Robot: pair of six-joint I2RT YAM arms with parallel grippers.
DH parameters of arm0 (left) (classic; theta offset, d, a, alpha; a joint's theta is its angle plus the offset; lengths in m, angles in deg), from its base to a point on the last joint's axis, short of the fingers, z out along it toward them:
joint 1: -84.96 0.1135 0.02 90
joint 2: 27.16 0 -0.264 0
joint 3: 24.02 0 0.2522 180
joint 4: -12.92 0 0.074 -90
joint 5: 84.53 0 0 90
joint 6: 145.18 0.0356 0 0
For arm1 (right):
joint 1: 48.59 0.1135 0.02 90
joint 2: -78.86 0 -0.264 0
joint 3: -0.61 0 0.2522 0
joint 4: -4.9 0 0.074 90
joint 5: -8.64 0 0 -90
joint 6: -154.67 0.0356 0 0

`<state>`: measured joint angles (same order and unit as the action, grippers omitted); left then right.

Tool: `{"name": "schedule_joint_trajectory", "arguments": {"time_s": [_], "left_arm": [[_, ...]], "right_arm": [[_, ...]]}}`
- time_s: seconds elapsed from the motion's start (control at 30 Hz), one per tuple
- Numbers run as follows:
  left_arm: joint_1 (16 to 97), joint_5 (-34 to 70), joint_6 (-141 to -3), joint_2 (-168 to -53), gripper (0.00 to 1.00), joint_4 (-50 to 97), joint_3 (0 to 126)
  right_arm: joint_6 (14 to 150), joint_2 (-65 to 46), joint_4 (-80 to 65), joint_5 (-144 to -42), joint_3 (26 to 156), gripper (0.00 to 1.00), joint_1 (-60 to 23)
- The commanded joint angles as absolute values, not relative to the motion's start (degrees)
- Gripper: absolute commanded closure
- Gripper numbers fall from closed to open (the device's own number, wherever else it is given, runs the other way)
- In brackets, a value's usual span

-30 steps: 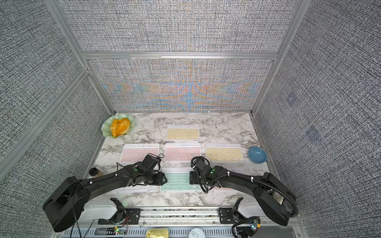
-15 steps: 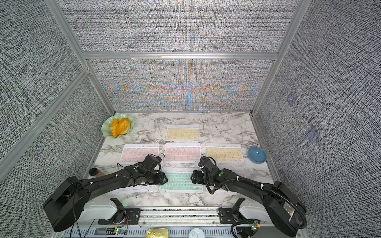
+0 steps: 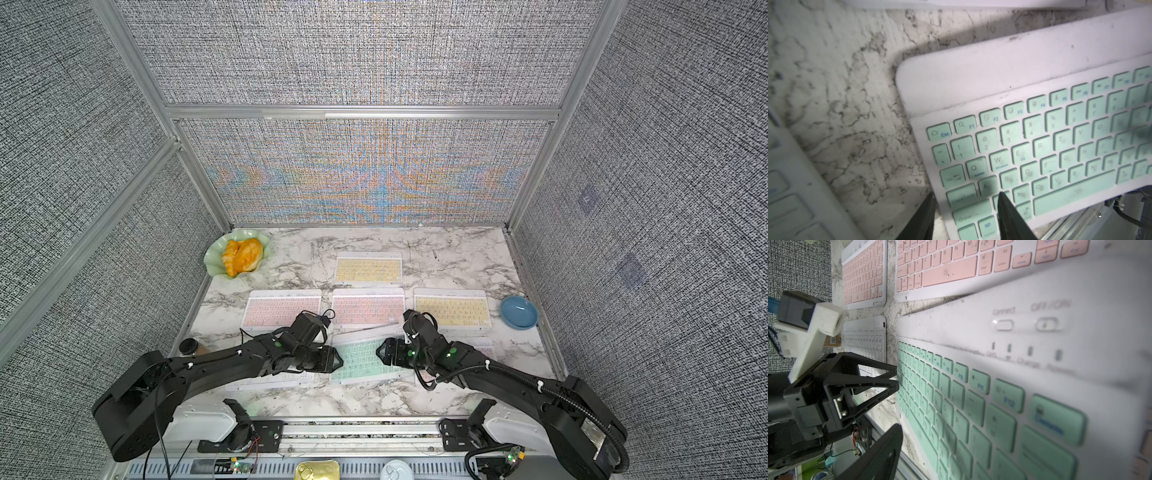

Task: Stack the numeric keypads
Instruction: Pick up the numeric keypad from the center of the board.

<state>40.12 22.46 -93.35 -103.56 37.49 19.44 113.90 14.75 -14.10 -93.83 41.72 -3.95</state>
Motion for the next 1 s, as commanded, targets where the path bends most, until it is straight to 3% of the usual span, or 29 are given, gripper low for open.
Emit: {"name": "schedule_joint_trajectory", "arguments": {"time_s": [0.0, 0.17, 0.67, 0.97], "left_arm": [[39.93, 21.89, -94.41, -103.31, 0.50, 40.70, 18.97], [39.99, 20.56, -95.67, -103.03, 0.50, 41.32, 19.09], [39.95, 19.00, -96.12, -104.41, 0.50, 41.48, 20.33], [40.01, 18.16, -96.40, -104.17, 0.50, 41.06, 20.77]], "right_arm": [[114.60, 15.63, -15.46, -94.21, 41.95, 0.20, -4.12], [112.79, 17.22, -19.51, -93.40, 41.76, 0.25, -5.15], [112.42, 21.47, -18.97, -96.99, 38.67, 0.59, -8.06], [112.96, 22.87, -19.10, -97.80, 37.49, 0.63, -9.39]]}}
